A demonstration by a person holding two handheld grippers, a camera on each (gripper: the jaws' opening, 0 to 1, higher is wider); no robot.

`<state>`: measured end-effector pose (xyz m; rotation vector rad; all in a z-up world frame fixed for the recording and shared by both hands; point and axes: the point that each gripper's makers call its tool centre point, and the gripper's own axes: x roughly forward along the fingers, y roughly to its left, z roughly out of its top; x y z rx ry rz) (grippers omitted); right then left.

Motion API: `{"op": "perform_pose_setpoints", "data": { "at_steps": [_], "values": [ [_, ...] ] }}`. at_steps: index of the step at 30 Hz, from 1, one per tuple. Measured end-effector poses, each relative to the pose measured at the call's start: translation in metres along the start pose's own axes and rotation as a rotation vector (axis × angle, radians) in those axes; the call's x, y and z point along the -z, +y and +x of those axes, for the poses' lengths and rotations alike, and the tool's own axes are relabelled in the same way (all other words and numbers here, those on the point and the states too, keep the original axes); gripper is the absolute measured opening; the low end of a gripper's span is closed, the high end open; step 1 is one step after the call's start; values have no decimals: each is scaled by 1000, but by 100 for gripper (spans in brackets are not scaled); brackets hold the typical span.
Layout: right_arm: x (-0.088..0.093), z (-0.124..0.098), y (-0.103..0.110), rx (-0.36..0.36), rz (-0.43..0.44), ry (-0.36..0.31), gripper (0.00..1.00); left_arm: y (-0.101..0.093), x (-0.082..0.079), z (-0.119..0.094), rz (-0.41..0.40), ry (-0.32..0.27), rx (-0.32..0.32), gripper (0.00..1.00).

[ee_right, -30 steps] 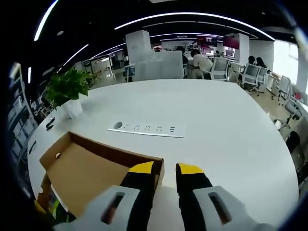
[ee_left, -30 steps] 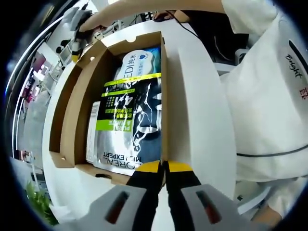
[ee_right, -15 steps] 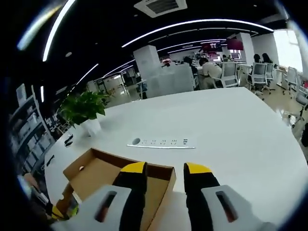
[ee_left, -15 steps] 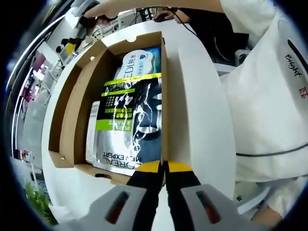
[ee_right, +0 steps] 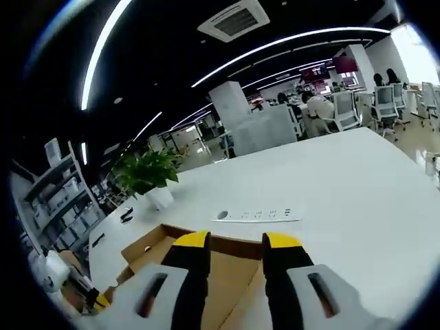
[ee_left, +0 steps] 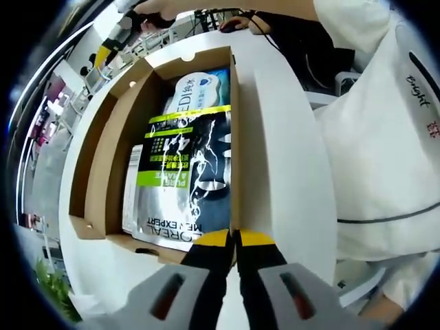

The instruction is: Operate the shoe box by opening the lid, removing the specified soft item, and placing it in the target area until the item is outside and the box remains undamaged.

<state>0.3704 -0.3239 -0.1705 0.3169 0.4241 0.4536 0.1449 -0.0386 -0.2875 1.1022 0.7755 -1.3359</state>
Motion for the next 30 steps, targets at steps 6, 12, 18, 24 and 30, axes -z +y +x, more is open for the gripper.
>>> {"op": "perform_pose_setpoints", "data": {
  "at_steps": [6,12,18,24,30],
  "values": [
    [12,-6,36,-74,-64,18,30,0,0,0,9,5,3,3],
    [14,-12,53,-121,-128,33,26,0,0,1,14,2,1,3],
    [23,-18,60,-157,-165,65,26,1,0,1,14,-3,4,3],
    [38,-23,70,-200,-182,112,24,1,0,2,11,-1,3,3],
    [48,-31,81,-224,-220,123,24,1,0,2,19,2,7,3]
  ]
}}
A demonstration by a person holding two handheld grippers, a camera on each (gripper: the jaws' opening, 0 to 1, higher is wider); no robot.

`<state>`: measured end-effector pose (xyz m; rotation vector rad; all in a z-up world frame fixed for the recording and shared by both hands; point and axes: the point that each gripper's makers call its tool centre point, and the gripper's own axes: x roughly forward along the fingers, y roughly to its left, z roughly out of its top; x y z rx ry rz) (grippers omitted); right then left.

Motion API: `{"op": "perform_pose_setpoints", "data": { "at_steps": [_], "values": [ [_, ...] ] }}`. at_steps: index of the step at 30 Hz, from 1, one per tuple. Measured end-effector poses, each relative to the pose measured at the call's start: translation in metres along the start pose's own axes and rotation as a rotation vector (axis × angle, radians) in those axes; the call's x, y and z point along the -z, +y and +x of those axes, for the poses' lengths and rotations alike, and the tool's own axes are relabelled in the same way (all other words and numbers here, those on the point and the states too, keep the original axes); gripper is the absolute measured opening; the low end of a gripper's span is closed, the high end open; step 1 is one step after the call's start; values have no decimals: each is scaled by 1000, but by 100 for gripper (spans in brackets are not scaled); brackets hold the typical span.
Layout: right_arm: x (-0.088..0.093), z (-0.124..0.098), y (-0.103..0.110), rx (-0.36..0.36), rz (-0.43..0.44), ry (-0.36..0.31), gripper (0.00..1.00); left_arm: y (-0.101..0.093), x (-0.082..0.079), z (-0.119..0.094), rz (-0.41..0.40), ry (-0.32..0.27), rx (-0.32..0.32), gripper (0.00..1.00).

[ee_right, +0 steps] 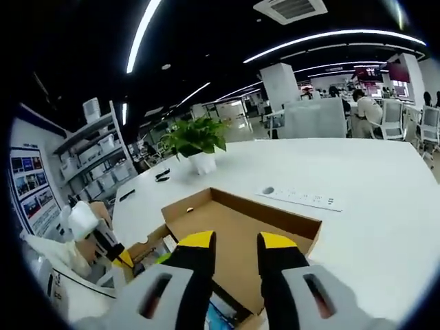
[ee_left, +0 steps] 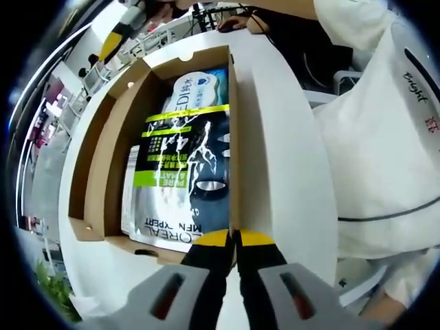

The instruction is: Operate the shoe box by opening the lid, removing the specified soft item, and placing it in the target area until the item is outside and the box remains undamaged.

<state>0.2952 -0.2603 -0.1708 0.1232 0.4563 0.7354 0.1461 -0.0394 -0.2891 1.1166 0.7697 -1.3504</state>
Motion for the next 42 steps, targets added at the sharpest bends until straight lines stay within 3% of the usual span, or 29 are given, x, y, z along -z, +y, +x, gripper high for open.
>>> {"op": "perform_pose_setpoints", "data": {
  "at_steps": [9,12,18,19,21,22,24,26,31,33,34,36,38,42],
  "values": [
    [13,-1,16,-25,-98,47,23,-1,0,1,0,1,-1,3],
    [18,-1,23,-64,-35,70,22,-1,0,1,2,-2,-3,3],
    [22,0,30,-100,-38,84,23,-1,0,1,2,-4,-3,3],
    [23,0,32,-104,-51,85,23,-1,0,1,2,-4,-3,3],
    [22,-3,35,-124,-171,83,22,-1,0,1,2,-6,-2,3],
    [29,-3,36,-105,-166,125,22,-1,1,1,1,-8,-2,3],
    [31,-1,45,-128,-181,130,23,-1,1,1,2,-10,-2,3],
    [34,0,58,-174,-263,137,24,-1,1,1,3,-7,-5,3],
    [35,2,67,-186,-266,146,24,-1,1,1,3,-8,-8,3],
    [34,2,69,-195,-277,140,24,-1,1,1,3,-7,-8,3],
    [22,-7,29,-207,-327,126,24,-1,1,1,6,-7,-7,3],
    [20,-7,23,-201,-351,127,24,-1,1,1,8,-9,-6,3],
    [28,8,56,-204,-358,133,24,-1,1,1,7,-9,-5,3],
    [41,9,68,-214,-344,160,24,-1,0,1,6,-8,-4,3]
  ]
}}
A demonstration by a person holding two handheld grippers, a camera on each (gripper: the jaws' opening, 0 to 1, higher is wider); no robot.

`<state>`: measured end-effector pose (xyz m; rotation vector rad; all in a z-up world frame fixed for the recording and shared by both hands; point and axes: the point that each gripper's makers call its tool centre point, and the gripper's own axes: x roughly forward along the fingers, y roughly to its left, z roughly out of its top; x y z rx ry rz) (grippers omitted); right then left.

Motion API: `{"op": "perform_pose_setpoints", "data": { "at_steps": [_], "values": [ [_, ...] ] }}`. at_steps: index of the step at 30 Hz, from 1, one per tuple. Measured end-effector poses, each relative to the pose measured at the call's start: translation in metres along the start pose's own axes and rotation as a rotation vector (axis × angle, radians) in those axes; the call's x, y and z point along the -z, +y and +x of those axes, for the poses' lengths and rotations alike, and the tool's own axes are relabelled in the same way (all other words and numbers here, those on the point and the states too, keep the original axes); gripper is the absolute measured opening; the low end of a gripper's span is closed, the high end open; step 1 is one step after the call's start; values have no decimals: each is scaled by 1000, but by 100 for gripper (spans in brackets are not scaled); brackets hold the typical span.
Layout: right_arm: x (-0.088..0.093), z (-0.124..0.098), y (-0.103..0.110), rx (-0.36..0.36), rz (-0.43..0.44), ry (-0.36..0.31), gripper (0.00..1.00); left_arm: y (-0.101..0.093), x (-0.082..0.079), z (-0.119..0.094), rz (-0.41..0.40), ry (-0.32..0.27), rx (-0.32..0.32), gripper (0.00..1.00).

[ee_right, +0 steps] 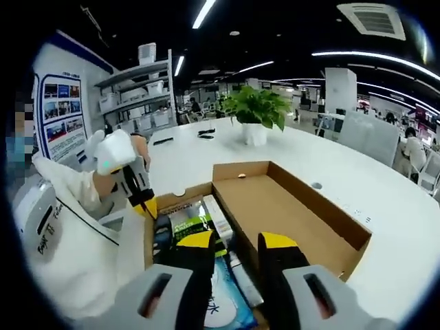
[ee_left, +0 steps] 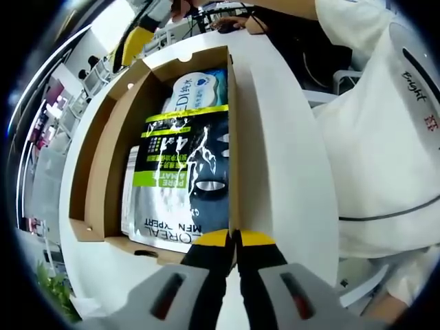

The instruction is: Operate the shoe box by opening the lid, removing the specified soft item, and placing it in the target area until the item is outside and the box remains undamaged.

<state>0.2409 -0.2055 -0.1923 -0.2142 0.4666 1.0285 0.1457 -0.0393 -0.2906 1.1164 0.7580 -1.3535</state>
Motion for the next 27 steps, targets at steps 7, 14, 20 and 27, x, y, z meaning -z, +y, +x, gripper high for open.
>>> {"op": "perform_pose_setpoints", "data": {
  "at_steps": [7,14,20,27],
  "values": [
    [13,10,-10,67,-69,63,28,0,0,0,1,-6,-4,3],
    [28,20,0,45,49,120,28,0,0,0,5,-3,-4,3],
    [37,28,5,43,71,137,27,0,0,0,8,-4,-3,3],
    [50,36,10,29,105,178,27,0,1,1,10,-2,0,3]
  ]
}}
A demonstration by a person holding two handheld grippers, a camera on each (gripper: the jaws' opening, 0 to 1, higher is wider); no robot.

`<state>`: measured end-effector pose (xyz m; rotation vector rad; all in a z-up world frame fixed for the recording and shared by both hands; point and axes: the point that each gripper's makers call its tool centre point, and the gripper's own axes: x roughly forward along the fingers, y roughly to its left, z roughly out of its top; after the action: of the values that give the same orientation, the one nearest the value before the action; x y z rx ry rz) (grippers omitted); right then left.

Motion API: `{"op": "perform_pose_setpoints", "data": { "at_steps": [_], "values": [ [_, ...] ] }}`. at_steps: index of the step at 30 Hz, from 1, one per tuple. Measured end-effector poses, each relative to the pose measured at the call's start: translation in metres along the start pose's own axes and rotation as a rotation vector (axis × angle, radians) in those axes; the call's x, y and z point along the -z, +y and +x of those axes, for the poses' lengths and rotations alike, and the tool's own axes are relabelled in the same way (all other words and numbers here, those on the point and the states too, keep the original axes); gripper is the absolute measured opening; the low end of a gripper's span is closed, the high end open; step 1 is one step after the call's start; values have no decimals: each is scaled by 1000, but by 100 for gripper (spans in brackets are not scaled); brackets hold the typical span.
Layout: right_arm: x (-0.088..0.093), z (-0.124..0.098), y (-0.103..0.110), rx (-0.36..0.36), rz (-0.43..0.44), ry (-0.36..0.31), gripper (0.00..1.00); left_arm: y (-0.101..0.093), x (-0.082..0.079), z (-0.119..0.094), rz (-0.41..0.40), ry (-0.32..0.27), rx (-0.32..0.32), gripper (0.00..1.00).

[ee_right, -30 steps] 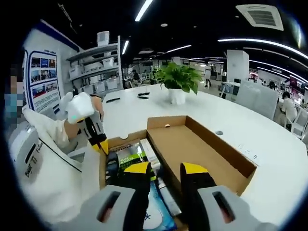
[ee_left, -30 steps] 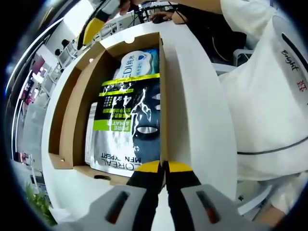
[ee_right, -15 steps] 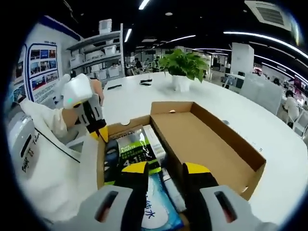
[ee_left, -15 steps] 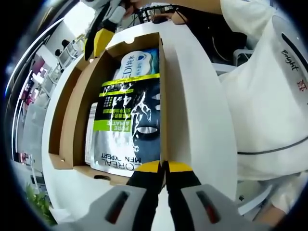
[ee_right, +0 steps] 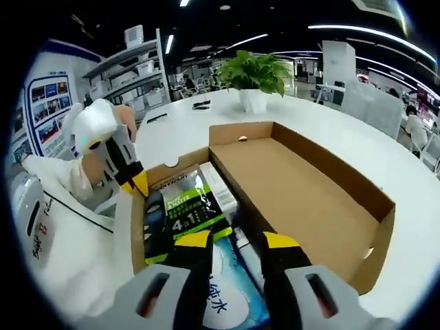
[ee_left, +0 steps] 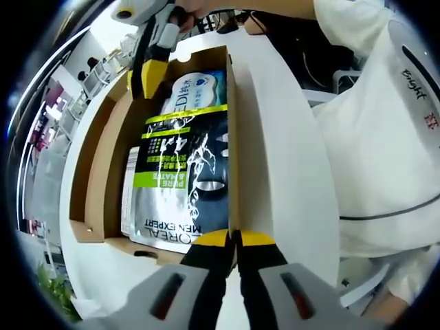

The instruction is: Operate the shoe box by opening the lid, removing the specified soft item, and placing it in the target area until the item is outside and the box remains undamaged.

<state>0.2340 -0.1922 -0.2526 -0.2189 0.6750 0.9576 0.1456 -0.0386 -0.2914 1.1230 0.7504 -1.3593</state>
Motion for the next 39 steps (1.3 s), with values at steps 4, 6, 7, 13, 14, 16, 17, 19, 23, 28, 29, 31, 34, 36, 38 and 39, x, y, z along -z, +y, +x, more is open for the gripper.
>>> {"op": "perform_pose_setpoints", "data": {
  "at_steps": [4,6,7,13,14,16,17,19,23,28,29,31,34,36,38,39],
  "values": [
    [0,5,12,-67,71,-9,25,0,0,0,-1,0,1,3],
    [1,7,12,-62,74,0,24,0,0,0,0,0,0,3],
    [2,7,12,-59,73,6,24,0,0,0,0,0,-1,3],
    [14,16,20,-65,66,89,24,0,0,0,3,1,-1,3],
    [13,17,21,-70,72,85,24,0,0,0,3,0,-2,3],
    [14,20,22,-77,75,93,24,0,0,0,1,0,-1,3],
    [15,21,23,-82,75,93,24,0,0,0,2,0,-1,3],
    [17,25,29,-107,85,101,24,0,0,0,3,0,0,3],
    [20,29,30,-117,94,116,23,0,0,0,4,-1,0,3],
    [15,30,31,-118,104,95,23,0,0,0,5,-2,0,3],
    [15,29,31,-120,107,98,23,0,0,0,5,-2,-1,3],
    [14,29,31,-118,101,96,23,0,0,0,6,-3,-2,3],
    [13,29,31,-122,96,82,23,0,0,0,7,-5,-1,3],
    [12,29,31,-123,111,72,23,0,0,0,9,-4,-2,3],
    [11,30,31,-123,105,68,23,1,-1,0,7,-5,-2,3],
    [10,30,32,-124,110,65,23,1,-1,0,7,-5,-2,3]
  ]
}}
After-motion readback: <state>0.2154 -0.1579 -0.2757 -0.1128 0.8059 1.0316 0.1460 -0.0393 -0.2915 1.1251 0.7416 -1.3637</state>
